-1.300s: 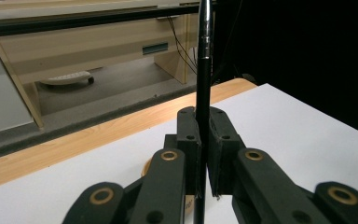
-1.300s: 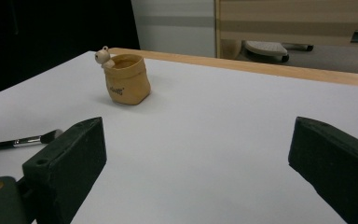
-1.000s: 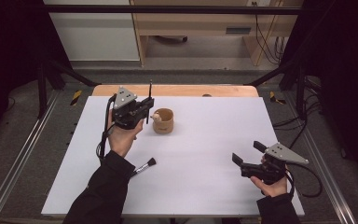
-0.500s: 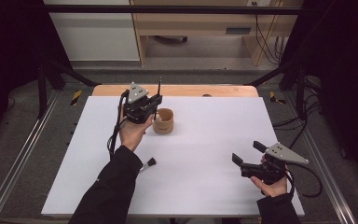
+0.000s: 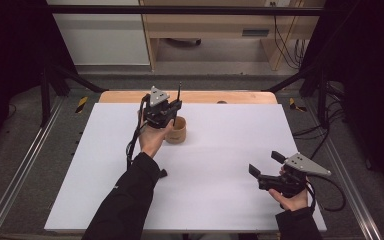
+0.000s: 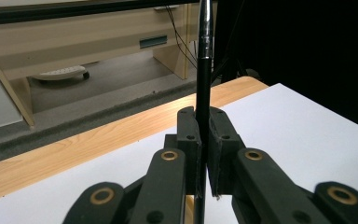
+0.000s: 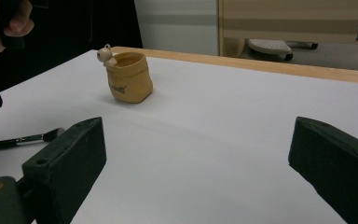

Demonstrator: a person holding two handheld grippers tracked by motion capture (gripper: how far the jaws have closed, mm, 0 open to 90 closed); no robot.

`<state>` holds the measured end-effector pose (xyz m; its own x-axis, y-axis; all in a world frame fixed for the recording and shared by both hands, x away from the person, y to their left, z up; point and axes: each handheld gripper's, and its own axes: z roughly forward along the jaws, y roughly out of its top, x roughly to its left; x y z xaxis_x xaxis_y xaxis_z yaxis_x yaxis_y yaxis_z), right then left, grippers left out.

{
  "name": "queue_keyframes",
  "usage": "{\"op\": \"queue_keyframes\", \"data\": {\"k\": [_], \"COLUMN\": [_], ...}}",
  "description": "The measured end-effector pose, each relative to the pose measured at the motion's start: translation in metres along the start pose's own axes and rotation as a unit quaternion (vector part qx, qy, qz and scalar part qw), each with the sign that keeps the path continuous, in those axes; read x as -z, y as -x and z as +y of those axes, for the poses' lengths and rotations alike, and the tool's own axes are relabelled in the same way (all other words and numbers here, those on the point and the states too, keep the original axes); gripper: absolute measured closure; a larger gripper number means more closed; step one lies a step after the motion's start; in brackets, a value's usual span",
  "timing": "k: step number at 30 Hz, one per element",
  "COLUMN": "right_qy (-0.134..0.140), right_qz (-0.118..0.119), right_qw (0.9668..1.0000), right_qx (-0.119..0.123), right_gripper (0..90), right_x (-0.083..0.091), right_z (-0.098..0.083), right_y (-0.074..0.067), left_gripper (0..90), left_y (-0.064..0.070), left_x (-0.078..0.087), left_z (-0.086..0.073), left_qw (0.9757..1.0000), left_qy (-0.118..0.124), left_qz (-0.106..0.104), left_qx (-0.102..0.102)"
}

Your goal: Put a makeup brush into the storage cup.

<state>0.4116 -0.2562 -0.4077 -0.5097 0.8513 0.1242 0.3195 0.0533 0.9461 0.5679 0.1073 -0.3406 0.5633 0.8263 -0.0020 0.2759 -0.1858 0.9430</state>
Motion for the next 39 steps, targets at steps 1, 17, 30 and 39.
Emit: {"op": "queue_keyframes", "data": {"k": [1,17,30,39], "right_qy": [0.0,-0.001,-0.003,-0.002], "right_qz": [-0.001,0.001,0.001,0.003], "right_qw": [1.0,1.0,1.0,1.0], "right_qx": [0.001,0.003,0.001,0.001], "right_gripper": [4.6,4.7,4.6,4.7], "right_x": [0.0,-0.001,-0.001,-0.001], "right_z": [0.0,0.0,-0.001,0.0], "right_y": [0.0,0.001,0.001,0.001], "left_gripper": [84.6,84.7,84.7,84.7], "left_y": [0.0,-0.006,-0.009,-0.011], "left_x": [-0.002,-0.026,-0.047,-0.051], "left_z": [0.0,-0.007,-0.018,-0.024], "left_qw": [1.0,0.9999,0.9993,0.9991], "left_qy": [0.0,-0.005,-0.025,-0.03], "left_qz": [0.002,0.012,0.029,0.029], "left_qx": [-0.001,0.004,-0.006,0.0]}}
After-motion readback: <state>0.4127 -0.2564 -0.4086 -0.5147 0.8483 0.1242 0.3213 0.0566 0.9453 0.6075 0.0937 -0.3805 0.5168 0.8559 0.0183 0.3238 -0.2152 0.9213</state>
